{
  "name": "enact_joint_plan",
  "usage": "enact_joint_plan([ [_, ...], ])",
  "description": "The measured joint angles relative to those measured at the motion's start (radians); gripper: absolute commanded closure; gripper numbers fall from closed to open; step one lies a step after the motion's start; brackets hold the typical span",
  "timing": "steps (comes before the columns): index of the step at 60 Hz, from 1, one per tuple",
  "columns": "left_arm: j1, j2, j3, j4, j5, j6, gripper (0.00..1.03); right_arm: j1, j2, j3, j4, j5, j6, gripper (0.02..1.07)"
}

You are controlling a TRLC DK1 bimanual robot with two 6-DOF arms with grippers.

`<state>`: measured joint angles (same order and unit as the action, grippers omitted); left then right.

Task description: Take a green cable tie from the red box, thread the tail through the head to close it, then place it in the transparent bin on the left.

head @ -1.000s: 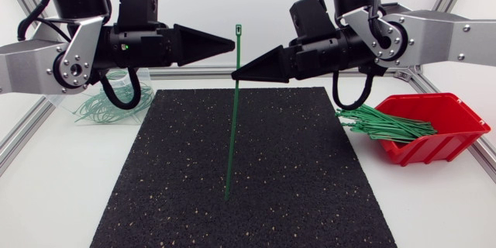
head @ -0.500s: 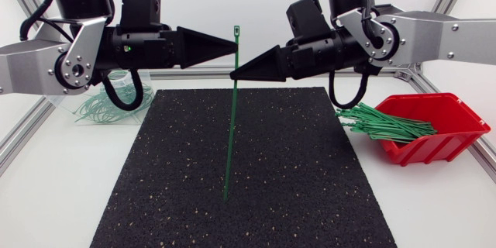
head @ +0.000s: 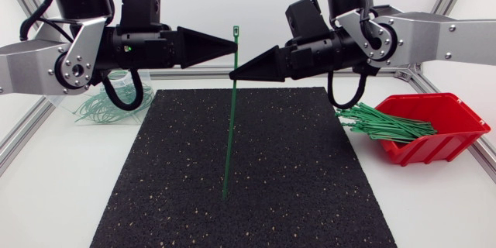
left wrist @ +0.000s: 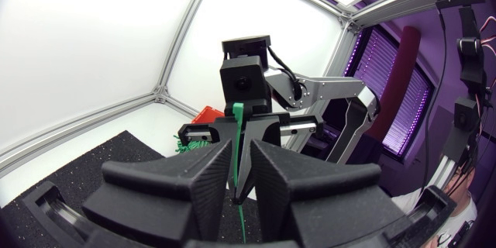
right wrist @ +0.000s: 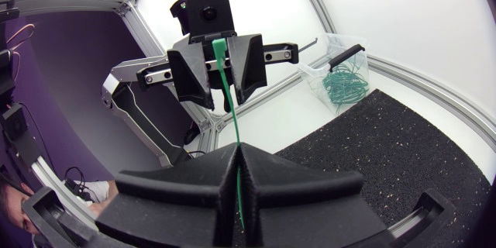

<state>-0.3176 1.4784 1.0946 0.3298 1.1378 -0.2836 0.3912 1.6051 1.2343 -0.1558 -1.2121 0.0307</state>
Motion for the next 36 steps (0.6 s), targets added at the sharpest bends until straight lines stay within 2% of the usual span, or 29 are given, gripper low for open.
enact_joint_plan([
  [36,-0.006,0.000,0.000,-0.027,-0.025,0.031,0.84,0.016,0.002,0.000,0.003,0.000,0.007,1.01],
])
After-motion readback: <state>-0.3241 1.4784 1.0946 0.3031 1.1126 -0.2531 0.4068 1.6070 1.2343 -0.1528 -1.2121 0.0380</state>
